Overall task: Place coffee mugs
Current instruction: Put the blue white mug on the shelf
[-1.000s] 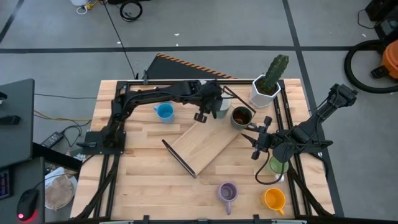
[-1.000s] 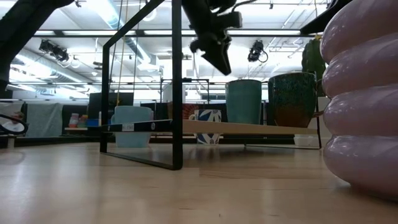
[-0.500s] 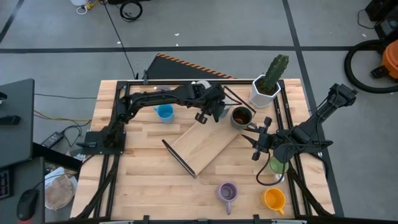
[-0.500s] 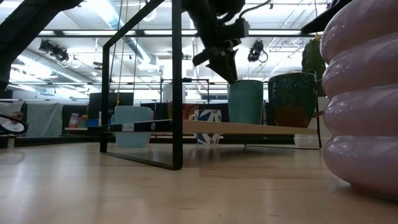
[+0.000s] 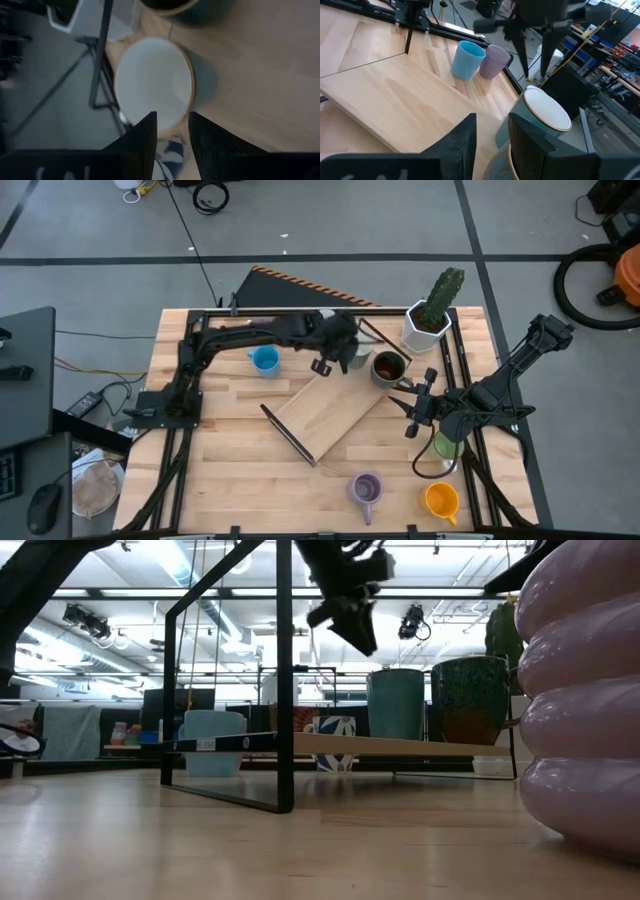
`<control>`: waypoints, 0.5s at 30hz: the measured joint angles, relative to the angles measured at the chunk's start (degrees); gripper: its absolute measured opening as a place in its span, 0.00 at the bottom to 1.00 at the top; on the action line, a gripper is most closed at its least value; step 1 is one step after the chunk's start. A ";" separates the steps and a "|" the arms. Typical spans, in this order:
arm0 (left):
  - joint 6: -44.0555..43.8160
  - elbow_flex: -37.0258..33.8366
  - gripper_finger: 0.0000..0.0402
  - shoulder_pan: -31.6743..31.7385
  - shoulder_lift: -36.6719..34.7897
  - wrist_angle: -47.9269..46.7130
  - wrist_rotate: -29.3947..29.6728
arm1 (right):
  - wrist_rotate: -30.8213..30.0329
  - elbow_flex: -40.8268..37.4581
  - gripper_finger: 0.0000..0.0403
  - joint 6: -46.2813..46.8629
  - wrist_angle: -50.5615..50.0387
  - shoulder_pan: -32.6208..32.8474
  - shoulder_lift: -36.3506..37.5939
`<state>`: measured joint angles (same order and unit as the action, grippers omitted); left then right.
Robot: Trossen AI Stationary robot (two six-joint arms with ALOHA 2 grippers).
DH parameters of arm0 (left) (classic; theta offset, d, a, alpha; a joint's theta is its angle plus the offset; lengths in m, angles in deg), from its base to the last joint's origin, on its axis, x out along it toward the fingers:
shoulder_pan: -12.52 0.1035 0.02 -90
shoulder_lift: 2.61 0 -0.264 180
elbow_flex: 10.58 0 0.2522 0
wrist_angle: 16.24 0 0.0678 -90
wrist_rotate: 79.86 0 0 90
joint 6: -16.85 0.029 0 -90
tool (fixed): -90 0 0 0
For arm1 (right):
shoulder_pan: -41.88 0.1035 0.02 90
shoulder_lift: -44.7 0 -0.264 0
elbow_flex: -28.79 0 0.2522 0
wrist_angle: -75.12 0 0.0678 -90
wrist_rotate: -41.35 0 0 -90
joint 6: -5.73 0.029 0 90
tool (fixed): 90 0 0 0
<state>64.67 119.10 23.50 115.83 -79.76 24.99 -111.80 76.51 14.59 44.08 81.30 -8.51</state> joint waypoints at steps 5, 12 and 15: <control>-7.32 -0.03 0.29 5.48 -1.06 -3.68 -4.94 | 0.21 0.00 0.29 0.61 0.04 0.02 0.00; -8.47 -0.12 0.29 10.63 0.35 -5.53 -6.82 | 0.20 0.00 0.29 0.35 0.50 0.00 -0.01; -8.82 -0.11 0.29 12.22 0.94 -5.13 -11.16 | 0.21 0.00 0.29 0.21 0.55 0.04 0.00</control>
<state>55.85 118.99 35.72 116.77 -84.89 13.83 -111.59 76.51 14.79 44.62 81.35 -8.51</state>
